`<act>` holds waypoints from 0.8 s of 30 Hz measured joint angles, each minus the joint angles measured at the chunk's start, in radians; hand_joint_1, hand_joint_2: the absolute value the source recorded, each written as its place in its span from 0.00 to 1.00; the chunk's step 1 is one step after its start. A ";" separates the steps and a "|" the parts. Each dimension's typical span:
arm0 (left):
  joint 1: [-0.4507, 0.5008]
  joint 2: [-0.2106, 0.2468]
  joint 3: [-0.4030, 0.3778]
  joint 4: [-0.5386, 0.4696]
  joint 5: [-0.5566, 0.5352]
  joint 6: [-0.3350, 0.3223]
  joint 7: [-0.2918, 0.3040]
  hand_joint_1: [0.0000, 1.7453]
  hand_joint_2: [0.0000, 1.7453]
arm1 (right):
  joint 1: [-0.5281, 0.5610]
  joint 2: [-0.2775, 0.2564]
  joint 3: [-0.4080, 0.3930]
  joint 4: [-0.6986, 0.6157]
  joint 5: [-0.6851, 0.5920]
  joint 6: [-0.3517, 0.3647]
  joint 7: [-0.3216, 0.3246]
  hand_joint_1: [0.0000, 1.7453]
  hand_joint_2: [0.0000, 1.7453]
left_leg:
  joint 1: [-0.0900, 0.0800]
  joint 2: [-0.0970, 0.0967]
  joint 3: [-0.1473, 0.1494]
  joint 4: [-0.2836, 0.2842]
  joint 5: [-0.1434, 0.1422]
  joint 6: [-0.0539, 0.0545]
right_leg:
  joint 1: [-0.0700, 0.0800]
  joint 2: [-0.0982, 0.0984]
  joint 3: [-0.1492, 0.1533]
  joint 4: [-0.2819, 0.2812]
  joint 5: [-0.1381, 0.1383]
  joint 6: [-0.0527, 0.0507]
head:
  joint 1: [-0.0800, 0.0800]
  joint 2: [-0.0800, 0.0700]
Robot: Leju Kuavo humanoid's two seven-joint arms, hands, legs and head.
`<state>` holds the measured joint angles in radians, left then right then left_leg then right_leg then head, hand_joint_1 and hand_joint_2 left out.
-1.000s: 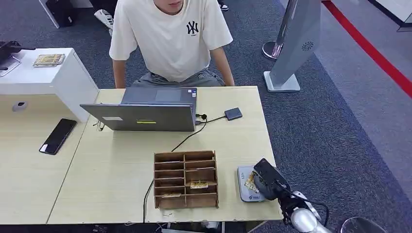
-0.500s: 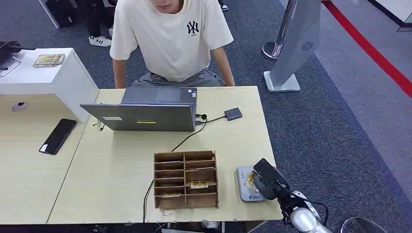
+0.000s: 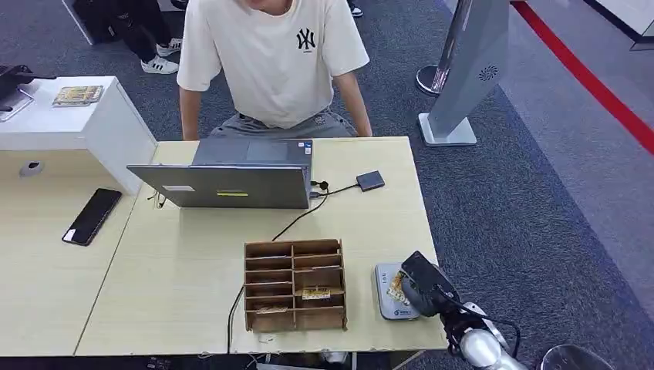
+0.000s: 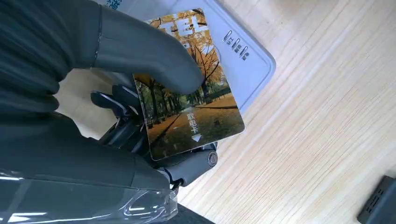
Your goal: Pass the card to the sensor for recognition and then transmit it.
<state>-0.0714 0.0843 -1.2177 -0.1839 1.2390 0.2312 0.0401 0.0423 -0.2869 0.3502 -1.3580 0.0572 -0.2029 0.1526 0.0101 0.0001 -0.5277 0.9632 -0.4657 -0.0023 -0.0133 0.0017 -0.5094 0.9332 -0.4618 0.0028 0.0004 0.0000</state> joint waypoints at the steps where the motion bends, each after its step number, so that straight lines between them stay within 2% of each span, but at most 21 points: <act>1: 0.000 0.000 0.000 0.000 0.000 0.000 0.000 0.00 0.00 | -0.001 0.000 0.000 0.001 0.000 0.000 -0.003 1.00 1.00 | 0.000 0.000 0.000 0.000 0.000 0.000 | 0.000 0.000 0.000 0.000 0.000 0.000 | 0.000 0.000; 12: 0.000 0.000 0.000 0.000 0.003 0.004 -0.010 0.00 0.00 | -0.016 0.017 0.002 0.006 0.008 -0.021 -0.066 1.00 1.00 | 0.000 0.000 0.000 0.000 0.000 0.000 | 0.000 0.000 0.000 0.000 0.000 0.000 | 0.000 0.000; 24: -0.001 0.000 0.002 0.000 0.003 0.013 -0.019 0.00 0.00 | -0.081 0.083 -0.021 -0.001 0.018 -0.052 -0.235 1.00 1.00 | 0.000 0.000 -0.001 0.000 0.000 0.000 | 0.000 0.000 0.000 0.000 0.000 0.000 | 0.000 0.000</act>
<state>-0.0724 0.0839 -1.2161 -0.1839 1.2421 0.2441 0.0210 -0.0391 -0.2041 0.3288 -1.3592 0.0748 -0.2552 -0.0828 0.0101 0.0002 -0.5282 0.9632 -0.4653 -0.0020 -0.0132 0.0017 -0.5096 0.9336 -0.4618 0.0028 0.0004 0.0000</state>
